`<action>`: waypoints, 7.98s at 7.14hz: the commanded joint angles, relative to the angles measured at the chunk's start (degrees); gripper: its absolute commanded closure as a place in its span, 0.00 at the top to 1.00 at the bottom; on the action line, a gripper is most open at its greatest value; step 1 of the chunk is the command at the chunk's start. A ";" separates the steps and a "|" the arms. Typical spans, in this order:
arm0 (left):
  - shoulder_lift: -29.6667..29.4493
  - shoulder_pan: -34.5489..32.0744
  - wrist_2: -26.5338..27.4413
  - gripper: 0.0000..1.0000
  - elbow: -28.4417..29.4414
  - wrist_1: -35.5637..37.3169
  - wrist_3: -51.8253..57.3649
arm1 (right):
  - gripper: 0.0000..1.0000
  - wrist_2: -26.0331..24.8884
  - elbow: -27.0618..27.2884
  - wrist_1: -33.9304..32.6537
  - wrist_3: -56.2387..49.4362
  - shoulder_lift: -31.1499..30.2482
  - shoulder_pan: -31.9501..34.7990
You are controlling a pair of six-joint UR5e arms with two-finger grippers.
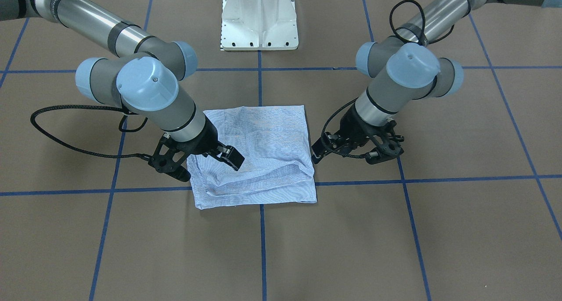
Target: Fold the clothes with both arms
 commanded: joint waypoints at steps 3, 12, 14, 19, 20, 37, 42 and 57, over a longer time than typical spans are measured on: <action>16.06 -17.12 -2.62 0.99 -3.98 0.02 38.18 | 1.00 -0.27 11.42 -19.79 -35.06 -10.58 10.99; 28.75 -47.22 -13.54 1.00 -2.05 11.55 80.01 | 1.00 13.26 19.20 -29.31 -90.28 -39.33 39.75; 30.42 -47.05 -10.92 1.00 -0.90 9.87 79.84 | 1.00 13.18 16.74 -29.22 -90.55 -41.09 41.43; 28.67 -40.81 -1.93 1.00 -4.66 21.51 79.49 | 1.00 12.39 14.71 -29.22 -90.38 -42.15 41.43; 28.75 -40.81 -2.19 1.00 -5.90 25.39 79.49 | 1.00 11.86 14.54 -29.22 -90.20 -41.71 41.43; 31.83 -40.37 -12.04 1.00 -6.61 31.75 79.57 | 1.00 12.03 13.57 -28.87 -89.93 -43.03 42.65; 31.74 -40.37 -11.87 1.00 -6.61 31.75 79.57 | 1.00 11.68 11.55 -24.74 -89.85 -43.64 43.36; 31.74 -40.37 -11.78 1.00 -6.61 31.75 79.49 | 1.00 11.85 11.55 -24.74 -89.49 -43.64 43.36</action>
